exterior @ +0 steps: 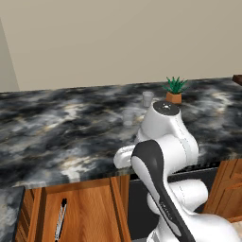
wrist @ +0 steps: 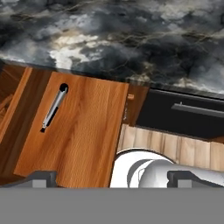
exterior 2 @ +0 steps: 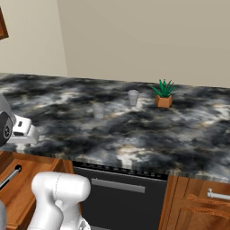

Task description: Take the tongs from the drawer on the left and place them on the dining counter next to the tray containing the hot dog.

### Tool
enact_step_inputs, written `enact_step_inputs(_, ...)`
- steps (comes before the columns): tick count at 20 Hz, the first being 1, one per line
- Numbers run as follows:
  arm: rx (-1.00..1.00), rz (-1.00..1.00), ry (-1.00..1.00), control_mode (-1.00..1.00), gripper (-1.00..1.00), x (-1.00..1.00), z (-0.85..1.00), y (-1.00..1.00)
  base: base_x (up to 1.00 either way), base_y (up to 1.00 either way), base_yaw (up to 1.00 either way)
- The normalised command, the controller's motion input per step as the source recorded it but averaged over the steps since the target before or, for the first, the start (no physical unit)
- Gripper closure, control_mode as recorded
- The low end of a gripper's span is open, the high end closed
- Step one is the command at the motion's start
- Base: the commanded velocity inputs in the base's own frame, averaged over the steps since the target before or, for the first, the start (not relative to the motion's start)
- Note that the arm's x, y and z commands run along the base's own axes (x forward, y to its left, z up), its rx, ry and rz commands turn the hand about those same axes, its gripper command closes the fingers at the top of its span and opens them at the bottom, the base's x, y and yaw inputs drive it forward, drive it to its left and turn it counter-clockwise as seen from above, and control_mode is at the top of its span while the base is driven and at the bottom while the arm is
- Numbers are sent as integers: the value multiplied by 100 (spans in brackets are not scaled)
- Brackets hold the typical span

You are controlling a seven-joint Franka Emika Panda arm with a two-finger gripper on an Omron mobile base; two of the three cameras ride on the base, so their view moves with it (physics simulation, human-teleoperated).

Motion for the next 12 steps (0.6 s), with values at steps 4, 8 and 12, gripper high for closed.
enact_step_inputs(4,0,9,1,-100,-100,0,0,31,0,0,0)
enact_step_inputs(8,0,12,4,-100,-100,0,-15,31,0,0,0)
enact_step_inputs(12,1,13,12,-100,-100,0,-32,27,0,0,0)
